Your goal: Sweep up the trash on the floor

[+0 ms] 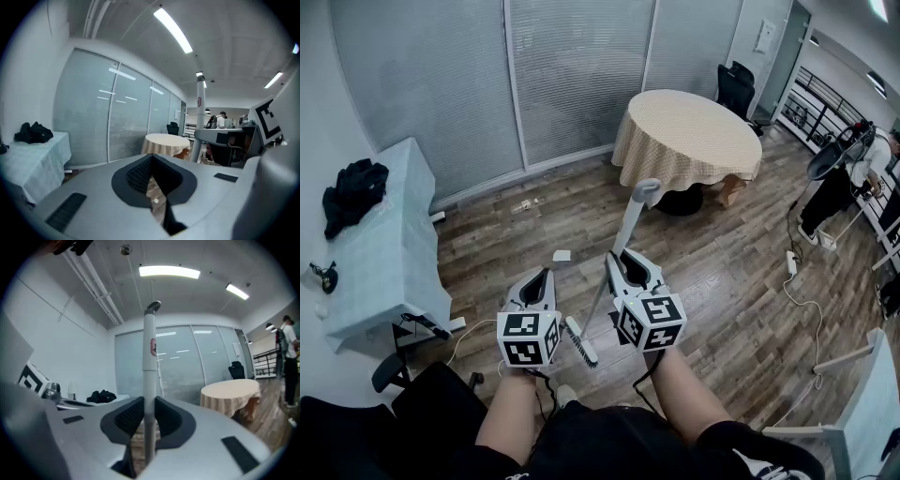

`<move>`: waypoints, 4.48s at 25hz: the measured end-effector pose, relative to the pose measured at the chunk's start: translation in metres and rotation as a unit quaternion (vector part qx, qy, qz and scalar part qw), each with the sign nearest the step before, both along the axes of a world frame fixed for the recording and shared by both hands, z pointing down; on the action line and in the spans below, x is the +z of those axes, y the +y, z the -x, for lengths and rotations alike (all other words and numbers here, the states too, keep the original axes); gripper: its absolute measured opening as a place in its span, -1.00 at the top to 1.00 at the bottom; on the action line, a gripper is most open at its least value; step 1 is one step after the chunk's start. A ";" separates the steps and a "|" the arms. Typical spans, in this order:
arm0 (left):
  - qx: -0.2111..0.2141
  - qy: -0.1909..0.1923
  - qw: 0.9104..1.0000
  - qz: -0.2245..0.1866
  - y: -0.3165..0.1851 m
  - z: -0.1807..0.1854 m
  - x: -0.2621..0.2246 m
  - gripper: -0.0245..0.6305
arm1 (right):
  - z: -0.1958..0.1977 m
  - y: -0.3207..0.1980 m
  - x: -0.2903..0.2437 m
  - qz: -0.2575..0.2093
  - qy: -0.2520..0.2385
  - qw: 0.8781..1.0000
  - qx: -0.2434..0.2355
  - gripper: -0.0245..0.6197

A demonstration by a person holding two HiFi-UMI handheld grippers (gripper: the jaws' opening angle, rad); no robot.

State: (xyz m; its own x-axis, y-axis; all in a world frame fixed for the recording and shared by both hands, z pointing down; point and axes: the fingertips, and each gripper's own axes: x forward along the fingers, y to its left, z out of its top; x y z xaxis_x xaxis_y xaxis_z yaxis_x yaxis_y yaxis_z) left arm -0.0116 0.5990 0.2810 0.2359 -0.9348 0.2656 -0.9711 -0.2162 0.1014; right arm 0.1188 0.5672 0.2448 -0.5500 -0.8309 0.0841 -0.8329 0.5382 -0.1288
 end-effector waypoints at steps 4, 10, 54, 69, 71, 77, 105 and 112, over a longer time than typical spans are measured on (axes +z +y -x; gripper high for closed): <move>-0.003 -0.018 1.000 -0.003 0.005 -0.017 0.000 0.93 | -0.007 0.015 -0.004 -0.030 0.026 0.999 -0.024 0.67; -0.005 -0.025 1.000 -0.009 0.013 -0.034 -0.003 0.93 | -0.020 0.023 -0.008 -0.064 0.061 0.995 -0.036 0.67; 0.059 0.021 0.998 0.033 -0.032 0.080 0.054 0.93 | -0.068 -0.048 0.033 -0.014 0.143 0.976 0.165 0.67; 0.060 -0.015 0.996 0.057 -0.147 0.054 0.080 0.93 | -0.111 -0.146 0.100 0.045 0.132 0.976 0.167 0.67; 0.064 -0.021 0.996 0.063 -0.168 0.041 0.084 0.93 | -0.121 -0.163 0.109 0.053 0.127 0.976 0.167 0.67; 0.079 -0.038 0.993 0.082 -0.223 0.005 0.091 0.93 | -0.152 -0.220 0.136 0.077 0.118 0.974 0.178 0.67; 0.126 -0.069 0.978 0.155 -0.439 -0.105 0.144 0.93 | -0.311 -0.423 0.226 0.163 0.140 0.939 0.267 0.66; 0.167 -0.076 0.969 0.166 -0.465 -0.126 0.159 0.93 | -0.375 -0.429 0.249 0.188 0.133 0.895 0.383 0.66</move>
